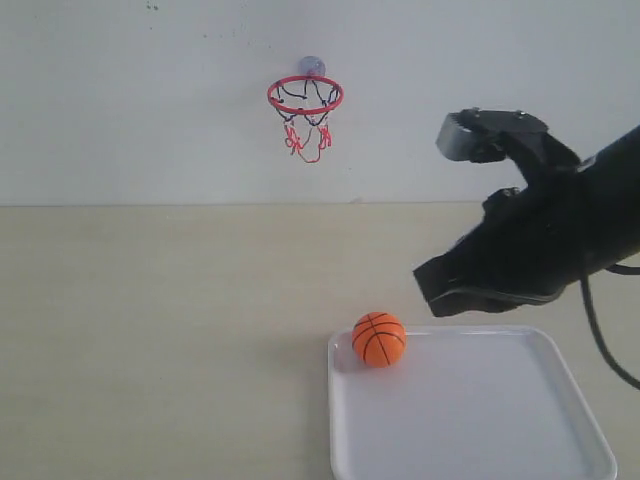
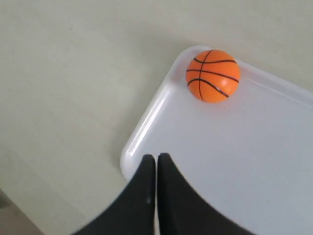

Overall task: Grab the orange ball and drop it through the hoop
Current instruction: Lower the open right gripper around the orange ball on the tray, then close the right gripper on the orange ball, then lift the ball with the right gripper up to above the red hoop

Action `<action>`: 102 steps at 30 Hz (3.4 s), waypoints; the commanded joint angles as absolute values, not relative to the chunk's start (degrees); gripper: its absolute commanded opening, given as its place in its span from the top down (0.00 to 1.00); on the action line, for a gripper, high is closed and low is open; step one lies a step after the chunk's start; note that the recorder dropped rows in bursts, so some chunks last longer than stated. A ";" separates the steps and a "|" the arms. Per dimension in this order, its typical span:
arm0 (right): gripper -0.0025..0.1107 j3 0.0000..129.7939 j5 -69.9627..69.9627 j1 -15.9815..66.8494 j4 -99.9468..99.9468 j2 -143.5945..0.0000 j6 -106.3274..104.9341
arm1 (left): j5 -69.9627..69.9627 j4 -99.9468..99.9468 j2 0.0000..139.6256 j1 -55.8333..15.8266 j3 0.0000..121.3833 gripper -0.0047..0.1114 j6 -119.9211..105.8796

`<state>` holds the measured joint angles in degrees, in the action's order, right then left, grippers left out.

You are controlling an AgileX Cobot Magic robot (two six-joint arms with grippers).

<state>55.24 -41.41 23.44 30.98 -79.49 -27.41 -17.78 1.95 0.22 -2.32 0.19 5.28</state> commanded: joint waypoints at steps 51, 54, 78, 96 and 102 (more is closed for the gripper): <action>0.28 71.51 -25.67 27.51 23.29 -112.66 -12.63 | -17.60 1.89 0.00 -2.40 0.00 0.92 5.59; 0.31 71.51 -25.45 27.89 23.17 -112.66 -12.58 | -17.60 1.89 0.00 -2.40 0.00 0.92 5.59; 0.61 71.28 -25.55 28.01 22.02 -116.48 -10.46 | -17.60 1.89 0.00 -2.40 0.00 0.92 5.59; 0.98 71.62 -23.71 28.01 21.72 -102.12 -12.95 | -17.60 1.89 0.00 -2.40 0.00 0.92 5.59; 0.98 81.68 -26.74 26.08 24.42 -102.34 -11.98 | -17.60 1.89 0.00 -2.40 0.00 0.92 5.59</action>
<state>78.43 -26.39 27.61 22.79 -101.75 -12.26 -17.78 1.95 0.22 -2.32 0.19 5.28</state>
